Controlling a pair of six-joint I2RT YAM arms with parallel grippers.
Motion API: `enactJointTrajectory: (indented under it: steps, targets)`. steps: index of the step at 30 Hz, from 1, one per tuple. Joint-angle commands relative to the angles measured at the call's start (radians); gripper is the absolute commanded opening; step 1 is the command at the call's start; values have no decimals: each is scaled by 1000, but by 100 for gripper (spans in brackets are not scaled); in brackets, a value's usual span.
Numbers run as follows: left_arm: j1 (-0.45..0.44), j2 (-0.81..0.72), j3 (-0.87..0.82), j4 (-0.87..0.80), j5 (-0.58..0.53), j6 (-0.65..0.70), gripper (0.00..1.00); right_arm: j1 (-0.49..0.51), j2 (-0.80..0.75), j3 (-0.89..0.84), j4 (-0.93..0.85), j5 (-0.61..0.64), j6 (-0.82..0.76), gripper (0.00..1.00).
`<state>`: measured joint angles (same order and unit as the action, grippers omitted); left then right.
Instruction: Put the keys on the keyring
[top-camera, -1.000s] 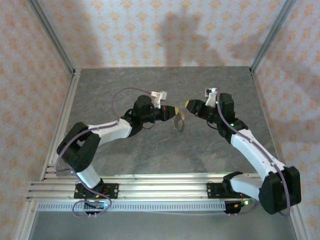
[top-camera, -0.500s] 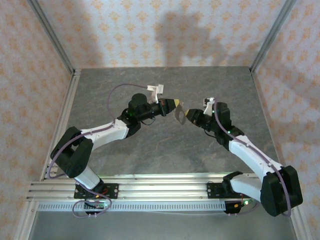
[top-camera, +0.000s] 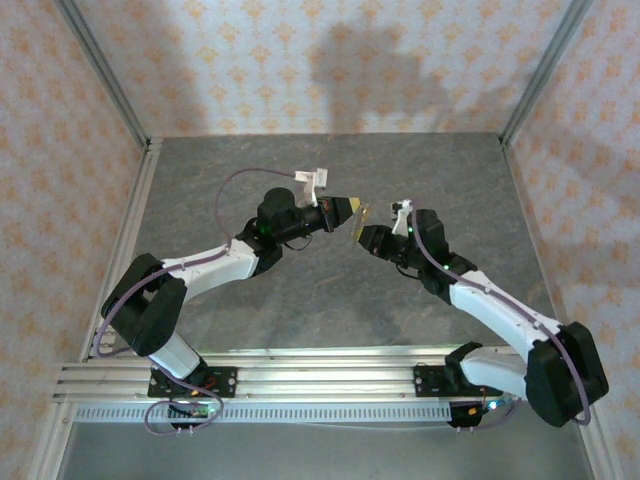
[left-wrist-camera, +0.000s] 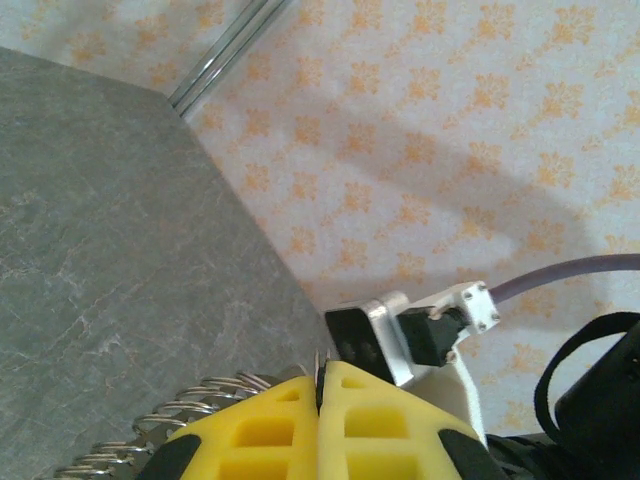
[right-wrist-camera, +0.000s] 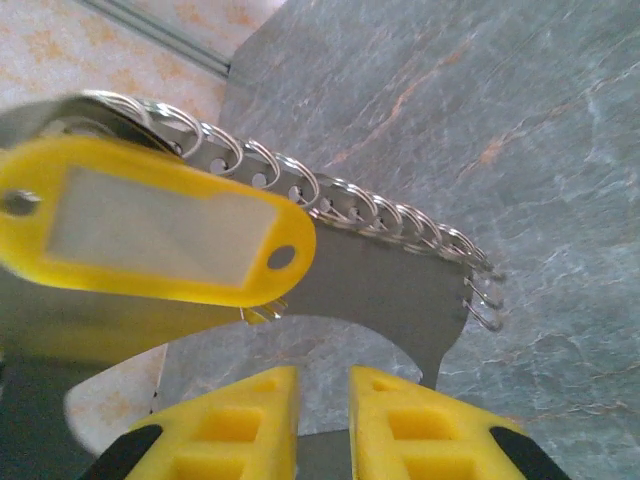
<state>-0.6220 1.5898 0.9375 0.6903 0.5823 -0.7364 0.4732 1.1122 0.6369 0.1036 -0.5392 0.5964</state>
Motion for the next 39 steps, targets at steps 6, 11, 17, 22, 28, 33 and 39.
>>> enactJointTrajectory:
  steps: [6, 11, 17, 22, 28, 33, 39]
  targets:
    - [-6, 17, 42, 121, 20, -47, 0, -49, -95, 54, -71, 68, -60, 25]
    - [-5, 24, 50, 119, 34, -50, 0, -50, -51, 98, -41, 80, -40, 18]
    - [-7, 17, 47, 110, 37, -46, 0, -50, 1, 140, 25, 73, 1, 6]
    - [-8, 11, 39, 114, 34, -47, 0, -31, 41, 148, 81, 40, 39, 1]
    - [-12, 11, 29, 123, 28, -47, 0, 27, 66, 157, 125, 42, 64, 0]
    - [-12, 16, 23, 126, 24, -49, 0, 51, 97, 155, 129, 37, 63, 0]
    - [-12, 22, 28, 127, 20, -49, 0, 49, 31, 143, 23, 88, -12, 1]
